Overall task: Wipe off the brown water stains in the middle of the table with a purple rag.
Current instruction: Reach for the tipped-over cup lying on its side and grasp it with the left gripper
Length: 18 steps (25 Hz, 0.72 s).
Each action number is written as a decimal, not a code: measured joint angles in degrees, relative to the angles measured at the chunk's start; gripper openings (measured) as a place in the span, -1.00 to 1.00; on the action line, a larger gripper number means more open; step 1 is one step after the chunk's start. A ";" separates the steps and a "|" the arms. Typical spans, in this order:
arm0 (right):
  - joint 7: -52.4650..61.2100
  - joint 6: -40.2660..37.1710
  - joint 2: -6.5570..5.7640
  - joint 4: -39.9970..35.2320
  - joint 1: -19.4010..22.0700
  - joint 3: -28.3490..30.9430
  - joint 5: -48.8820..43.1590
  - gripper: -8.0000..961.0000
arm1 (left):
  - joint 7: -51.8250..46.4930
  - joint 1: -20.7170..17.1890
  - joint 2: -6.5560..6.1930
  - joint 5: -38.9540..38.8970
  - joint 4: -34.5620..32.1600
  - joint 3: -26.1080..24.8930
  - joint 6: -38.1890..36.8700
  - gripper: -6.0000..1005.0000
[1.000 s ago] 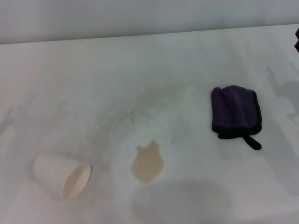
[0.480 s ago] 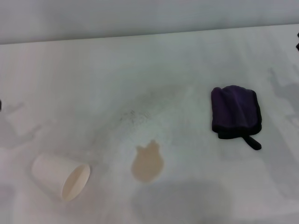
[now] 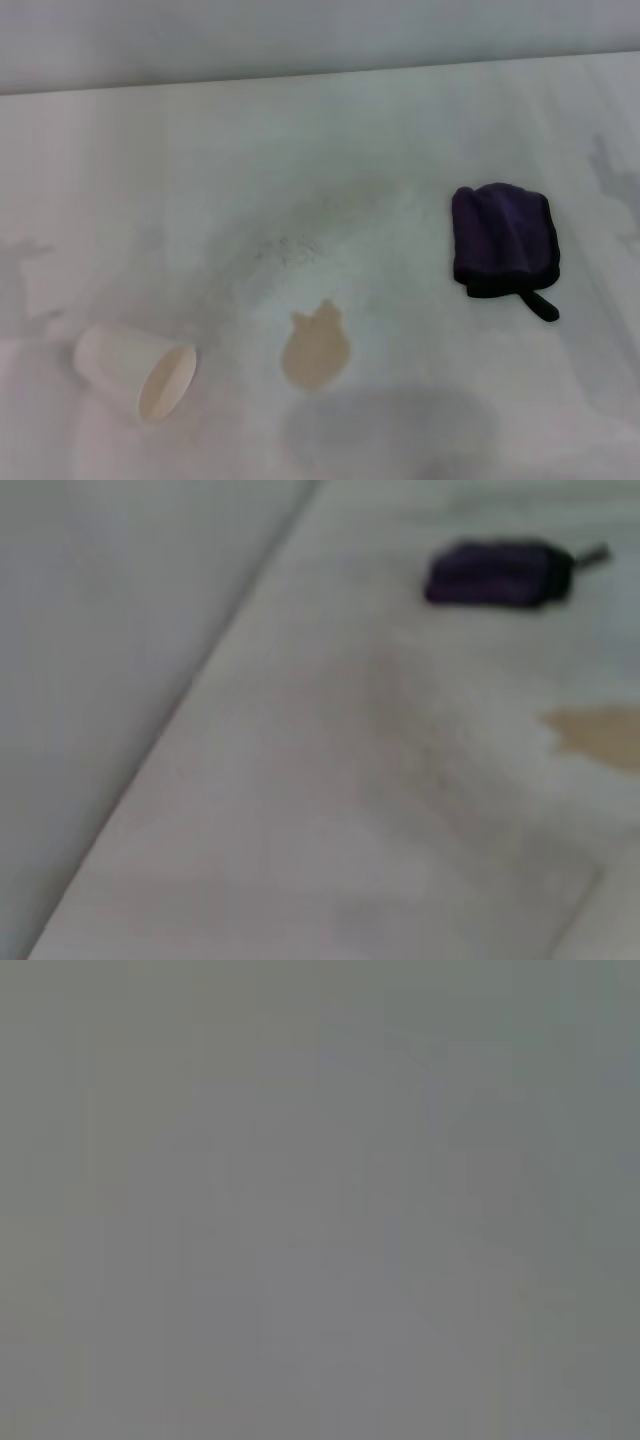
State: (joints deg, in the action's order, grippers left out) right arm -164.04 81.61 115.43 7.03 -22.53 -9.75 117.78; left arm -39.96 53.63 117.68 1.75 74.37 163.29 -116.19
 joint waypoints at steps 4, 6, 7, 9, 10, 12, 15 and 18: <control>-0.10 -1.22 0.51 0.29 -0.74 1.08 -0.01 0.54 | 7.64 2.33 1.45 2.93 3.29 0.01 -0.18 0.76; -0.16 -1.73 0.67 0.33 -1.06 1.09 -0.02 0.54 | 9.16 3.42 1.53 4.99 2.33 0.01 -0.21 0.76; -0.08 -2.06 0.69 0.40 -1.26 1.10 -0.02 0.54 | 10.07 3.94 1.53 6.38 1.45 0.02 -0.21 0.76; 0.13 -2.68 0.68 0.67 -1.61 1.27 -0.02 0.54 | 11.68 4.76 1.54 9.07 -0.35 0.02 -0.23 0.76; 0.18 -2.88 0.67 0.88 -1.77 1.46 -0.02 0.54 | 12.49 5.11 1.55 10.61 -1.25 0.02 -0.23 0.76; 0.20 -3.00 0.67 1.23 -1.86 1.82 -0.02 0.54 | 13.53 5.64 1.59 12.85 -2.79 0.02 -0.19 0.76; 0.21 -2.96 0.68 1.75 -1.87 1.94 -0.01 0.54 | 15.35 5.97 1.64 15.23 -5.10 0.01 0.18 0.76; 0.22 -2.79 0.68 2.27 -1.82 1.94 -0.03 0.54 | 16.95 6.37 1.67 17.27 -7.57 0.01 0.77 0.76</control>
State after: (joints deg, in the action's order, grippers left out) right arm -163.83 78.82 116.11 9.29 -24.35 -7.81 117.75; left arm -23.01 60.00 119.35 19.02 66.80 163.30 -115.43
